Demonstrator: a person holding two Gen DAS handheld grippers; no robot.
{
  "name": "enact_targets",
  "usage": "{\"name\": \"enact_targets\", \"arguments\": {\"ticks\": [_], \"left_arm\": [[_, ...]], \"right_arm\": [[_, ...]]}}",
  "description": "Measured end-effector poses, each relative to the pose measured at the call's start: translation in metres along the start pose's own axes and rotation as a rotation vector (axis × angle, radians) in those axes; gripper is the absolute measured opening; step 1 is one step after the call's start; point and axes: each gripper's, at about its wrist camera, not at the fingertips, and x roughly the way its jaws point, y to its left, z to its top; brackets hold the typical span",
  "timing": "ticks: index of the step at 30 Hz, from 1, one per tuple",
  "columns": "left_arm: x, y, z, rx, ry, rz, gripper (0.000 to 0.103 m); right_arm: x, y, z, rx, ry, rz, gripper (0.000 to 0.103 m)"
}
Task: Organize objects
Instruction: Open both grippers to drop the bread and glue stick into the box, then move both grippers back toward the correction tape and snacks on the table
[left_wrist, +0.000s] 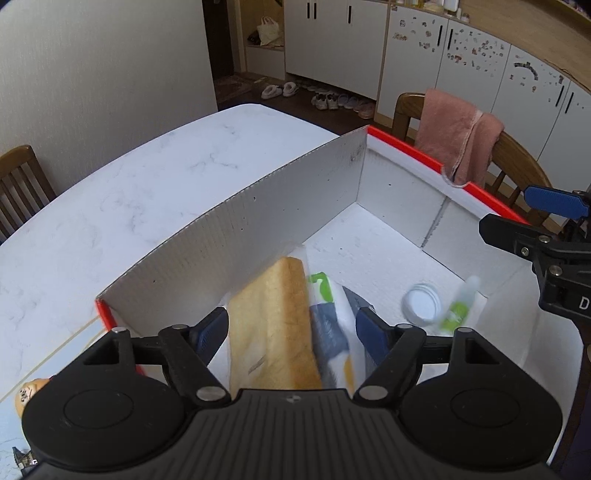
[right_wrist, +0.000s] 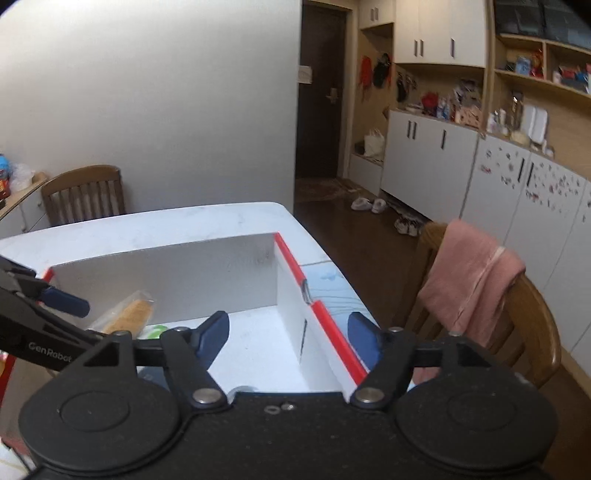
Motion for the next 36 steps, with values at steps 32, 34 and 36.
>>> {"name": "enact_targets", "arguments": {"ticks": [32,34,36], "left_arm": [[-0.169,0.069,-0.111,-0.022,-0.120,-0.035,0.080],[-0.178,0.081,-0.121,-0.036,-0.132,-0.028,0.083],[-0.187,0.095,-0.131,-0.059,-0.140,-0.021,0.083]], "right_arm": [[-0.109,0.120,-0.016,-0.126,-0.033,0.188,0.078],[-0.111,0.131,-0.016,-0.138,-0.028,0.206,0.079],[-0.113,0.140,-0.017,-0.144,-0.023,0.223,0.081]]}}
